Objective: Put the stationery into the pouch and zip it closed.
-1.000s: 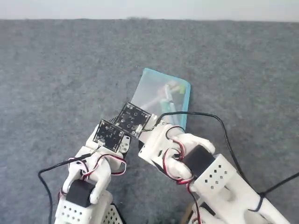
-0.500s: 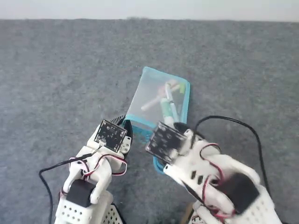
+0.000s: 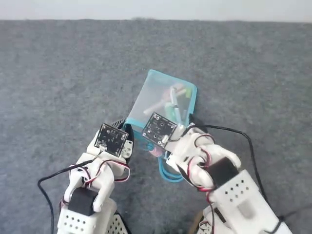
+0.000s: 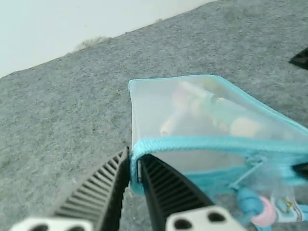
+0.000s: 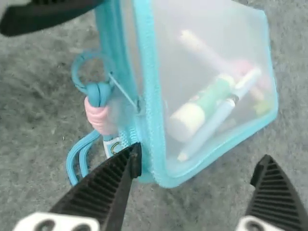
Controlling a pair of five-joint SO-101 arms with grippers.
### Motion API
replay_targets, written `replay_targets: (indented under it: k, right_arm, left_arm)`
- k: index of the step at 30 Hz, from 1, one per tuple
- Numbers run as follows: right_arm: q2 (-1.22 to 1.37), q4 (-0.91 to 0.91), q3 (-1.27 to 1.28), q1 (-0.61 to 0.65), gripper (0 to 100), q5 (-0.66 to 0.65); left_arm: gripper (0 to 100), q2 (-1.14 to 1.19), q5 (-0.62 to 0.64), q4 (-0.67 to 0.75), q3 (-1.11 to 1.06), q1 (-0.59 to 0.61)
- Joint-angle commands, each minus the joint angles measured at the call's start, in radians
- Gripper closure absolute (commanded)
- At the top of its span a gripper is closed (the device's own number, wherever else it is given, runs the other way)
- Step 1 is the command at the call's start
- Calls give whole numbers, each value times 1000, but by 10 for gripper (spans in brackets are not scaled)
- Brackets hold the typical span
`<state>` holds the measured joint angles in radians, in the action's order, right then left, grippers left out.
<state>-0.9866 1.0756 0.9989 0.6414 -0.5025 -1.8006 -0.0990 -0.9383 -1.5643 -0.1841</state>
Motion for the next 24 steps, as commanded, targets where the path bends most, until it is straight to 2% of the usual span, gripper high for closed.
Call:
replay_targets:
  k: [1,10,13,16,24]
  right_arm:
    - [50,-21,-6,-13,625,-37]
    - [-114,13,107,-10,624,-43]
    - [-165,15,141,35,623,-37]
    - [-170,8,144,73,623,-11]
    - [-170,2,146,77,623,-2]
  left_arm:
    - [990,-12,-5,0,42,12]
    - [990,-12,-5,-5,53,20]
    - [990,-12,-5,-5,53,20]
    - [990,-12,-5,-5,53,20]
    - [990,-12,-5,-5,53,15]
